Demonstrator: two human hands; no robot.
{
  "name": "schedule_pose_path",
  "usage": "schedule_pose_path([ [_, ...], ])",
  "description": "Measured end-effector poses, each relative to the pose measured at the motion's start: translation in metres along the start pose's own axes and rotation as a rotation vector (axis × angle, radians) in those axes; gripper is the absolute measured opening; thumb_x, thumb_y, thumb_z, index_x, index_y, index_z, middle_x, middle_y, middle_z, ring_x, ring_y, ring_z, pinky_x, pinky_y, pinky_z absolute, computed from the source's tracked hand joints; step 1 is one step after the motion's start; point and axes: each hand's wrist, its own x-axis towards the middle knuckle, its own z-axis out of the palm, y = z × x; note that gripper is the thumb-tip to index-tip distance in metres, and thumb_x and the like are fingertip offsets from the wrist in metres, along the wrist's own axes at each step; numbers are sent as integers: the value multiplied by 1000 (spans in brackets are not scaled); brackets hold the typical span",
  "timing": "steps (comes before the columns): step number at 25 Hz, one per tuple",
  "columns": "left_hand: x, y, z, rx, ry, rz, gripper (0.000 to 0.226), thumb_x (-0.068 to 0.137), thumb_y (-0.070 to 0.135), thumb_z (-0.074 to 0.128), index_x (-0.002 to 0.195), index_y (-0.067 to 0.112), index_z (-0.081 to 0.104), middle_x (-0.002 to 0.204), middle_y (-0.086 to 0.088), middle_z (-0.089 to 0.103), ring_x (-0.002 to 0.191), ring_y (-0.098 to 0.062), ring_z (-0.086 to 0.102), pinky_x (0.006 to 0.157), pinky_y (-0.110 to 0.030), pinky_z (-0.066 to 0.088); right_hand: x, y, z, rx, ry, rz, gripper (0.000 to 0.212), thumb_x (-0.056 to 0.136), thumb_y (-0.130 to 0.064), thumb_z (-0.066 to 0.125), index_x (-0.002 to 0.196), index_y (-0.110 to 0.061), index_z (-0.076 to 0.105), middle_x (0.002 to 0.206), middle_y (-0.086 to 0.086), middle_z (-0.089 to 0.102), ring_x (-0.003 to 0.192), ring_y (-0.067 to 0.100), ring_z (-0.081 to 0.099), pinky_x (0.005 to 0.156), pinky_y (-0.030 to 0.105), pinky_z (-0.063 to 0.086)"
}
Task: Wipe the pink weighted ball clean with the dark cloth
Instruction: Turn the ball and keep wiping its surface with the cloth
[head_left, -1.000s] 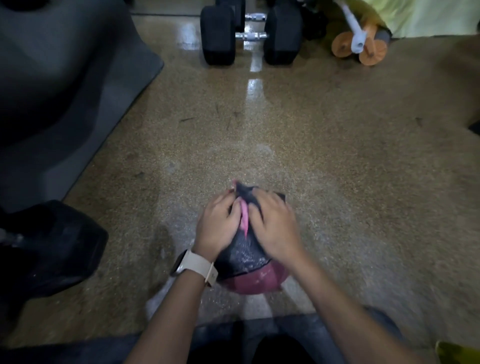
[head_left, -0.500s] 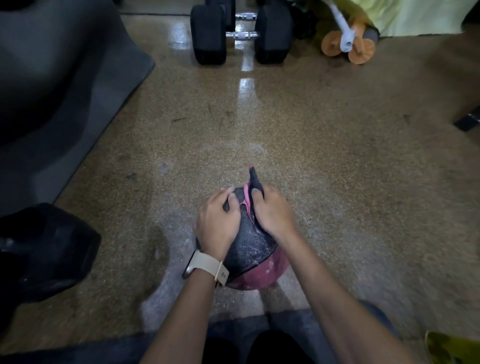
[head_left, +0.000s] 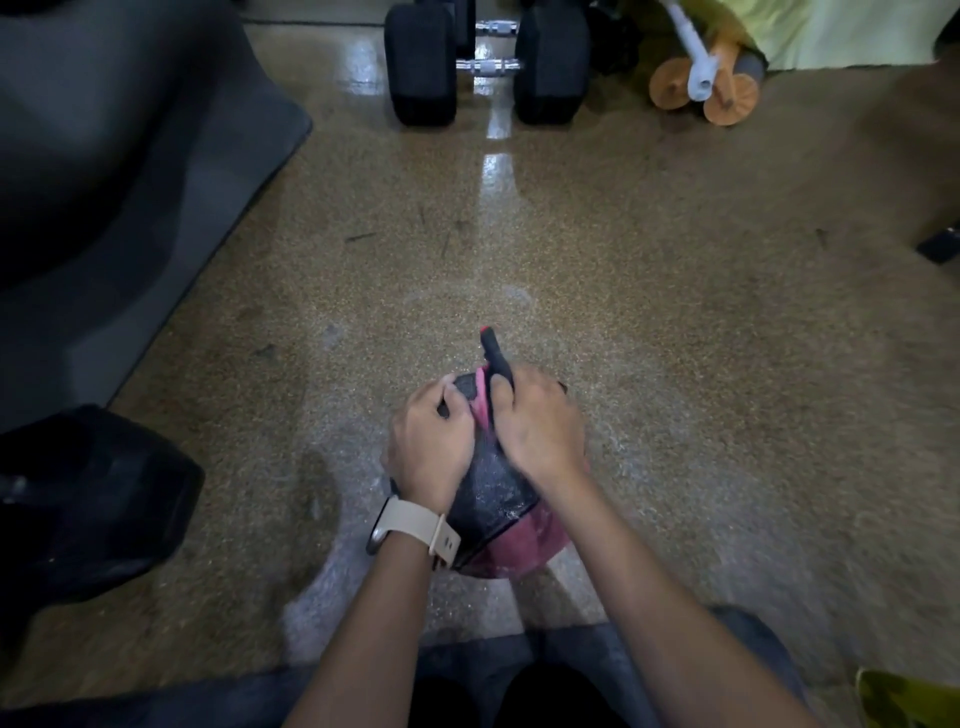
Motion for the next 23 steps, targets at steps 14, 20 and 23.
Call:
schedule_pose_path([
  [14, -5, -23, -2, -6, -38, 235, 58, 87, 42, 36, 137, 30, 64, 146, 0, 61, 140, -24, 51, 119, -53, 34, -88, 4, 14, 9, 133, -214, 51, 97, -43, 26, 141, -28, 45, 151, -10, 40, 144, 19, 25, 116, 46, 16],
  [20, -22, -13, 4, 46, 13, 206, 54, 90, 54, 39, 132, 36, 67, 148, 10, 57, 141, -16, 47, 119, -43, 36, 8, 33, -12, 333, -32, 153, 32, 99, -33, 39, 108, -18, 66, 110, 7, 67, 106, 30, 60, 77, 32, 38],
  [23, -21, -8, 5, 5, 35, 139, 43, 97, 44, 44, 131, 35, 68, 147, 9, 58, 141, -16, 48, 117, -47, 37, -40, 15, 1, 99, 80, -115, 45, 98, -40, 29, 128, -22, 56, 133, -1, 58, 130, 25, 47, 103, 41, 35],
])
